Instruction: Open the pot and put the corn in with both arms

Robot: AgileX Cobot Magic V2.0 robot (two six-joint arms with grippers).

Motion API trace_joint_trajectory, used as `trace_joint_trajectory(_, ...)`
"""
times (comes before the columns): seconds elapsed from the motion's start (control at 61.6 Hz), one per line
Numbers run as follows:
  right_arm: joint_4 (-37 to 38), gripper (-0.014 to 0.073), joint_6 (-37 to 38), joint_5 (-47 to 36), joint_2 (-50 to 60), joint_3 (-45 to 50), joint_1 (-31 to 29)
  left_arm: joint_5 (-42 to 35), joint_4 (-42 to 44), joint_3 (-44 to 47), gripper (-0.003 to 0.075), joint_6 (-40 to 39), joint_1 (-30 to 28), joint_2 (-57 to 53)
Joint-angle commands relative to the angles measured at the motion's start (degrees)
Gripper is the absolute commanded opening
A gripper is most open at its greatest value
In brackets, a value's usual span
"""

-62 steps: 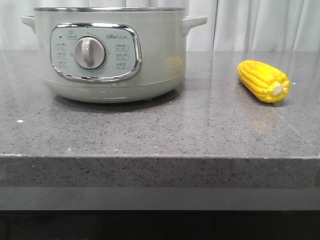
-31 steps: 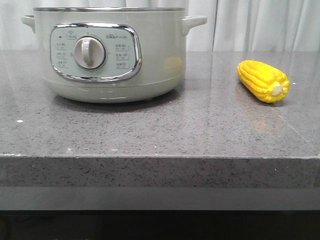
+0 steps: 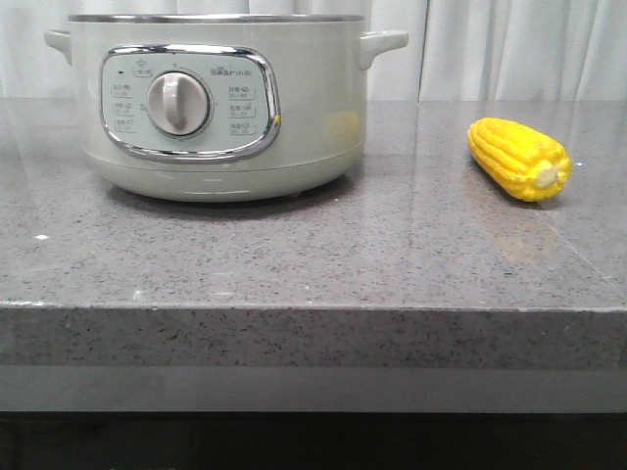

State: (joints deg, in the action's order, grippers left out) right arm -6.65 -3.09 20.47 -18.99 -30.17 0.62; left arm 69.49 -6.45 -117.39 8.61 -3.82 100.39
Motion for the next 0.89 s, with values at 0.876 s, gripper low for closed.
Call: trace_joint_trajectory(0.876, -1.74, 0.0601, -0.36, 0.33, -43.12, -22.45, 6.04, -5.04, -1.15, -2.03, 0.0239, -0.25, -5.06, -3.88)
